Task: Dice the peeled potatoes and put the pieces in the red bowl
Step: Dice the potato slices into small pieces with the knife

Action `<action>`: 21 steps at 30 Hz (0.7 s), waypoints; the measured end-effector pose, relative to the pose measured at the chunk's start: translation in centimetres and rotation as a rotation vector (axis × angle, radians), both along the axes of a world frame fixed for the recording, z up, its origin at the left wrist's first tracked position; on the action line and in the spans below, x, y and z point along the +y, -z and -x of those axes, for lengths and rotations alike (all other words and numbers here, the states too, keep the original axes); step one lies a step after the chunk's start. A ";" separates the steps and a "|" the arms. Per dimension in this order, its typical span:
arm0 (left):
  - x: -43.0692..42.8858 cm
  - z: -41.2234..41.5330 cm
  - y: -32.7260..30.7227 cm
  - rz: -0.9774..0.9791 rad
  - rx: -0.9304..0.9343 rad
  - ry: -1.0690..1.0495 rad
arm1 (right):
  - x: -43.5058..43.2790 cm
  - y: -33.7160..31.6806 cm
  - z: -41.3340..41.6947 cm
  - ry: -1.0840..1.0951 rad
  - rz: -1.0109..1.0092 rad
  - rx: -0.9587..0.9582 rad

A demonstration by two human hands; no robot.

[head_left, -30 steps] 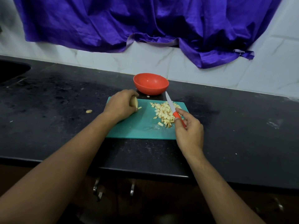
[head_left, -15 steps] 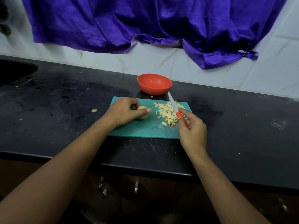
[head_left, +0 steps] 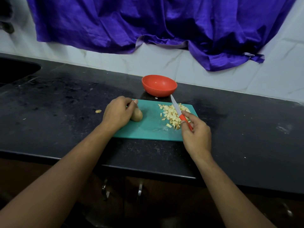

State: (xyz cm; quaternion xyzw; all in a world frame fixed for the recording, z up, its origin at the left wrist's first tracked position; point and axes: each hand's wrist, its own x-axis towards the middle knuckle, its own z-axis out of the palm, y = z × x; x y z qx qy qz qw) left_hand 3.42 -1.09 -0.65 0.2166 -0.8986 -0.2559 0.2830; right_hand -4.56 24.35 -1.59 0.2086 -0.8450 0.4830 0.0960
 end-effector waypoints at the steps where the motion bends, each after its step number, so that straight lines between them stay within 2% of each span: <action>1: -0.1 -0.2 0.1 -0.012 -0.009 0.019 | 0.0 0.0 0.0 -0.001 -0.007 0.001; 7: 1.0 -1.3 -0.2 -0.044 -0.029 0.107 | -0.2 0.0 -0.1 -0.005 -0.051 0.040; 10: 1.1 -1.2 -0.2 -0.048 -0.053 0.167 | -0.3 -0.2 -0.7 -0.020 -0.133 0.127; 14: 1.3 -1.2 0.1 -0.183 -0.018 0.278 | -0.7 -0.6 -2.1 -0.094 -0.328 0.338; 18: 1.2 -1.1 0.4 -0.371 0.031 0.404 | -1.0 -0.7 -2.3 -0.124 -0.391 0.389; 21: 1.3 -1.0 0.4 -0.234 0.023 0.345 | -0.9 -0.9 -2.4 -0.132 -0.382 0.380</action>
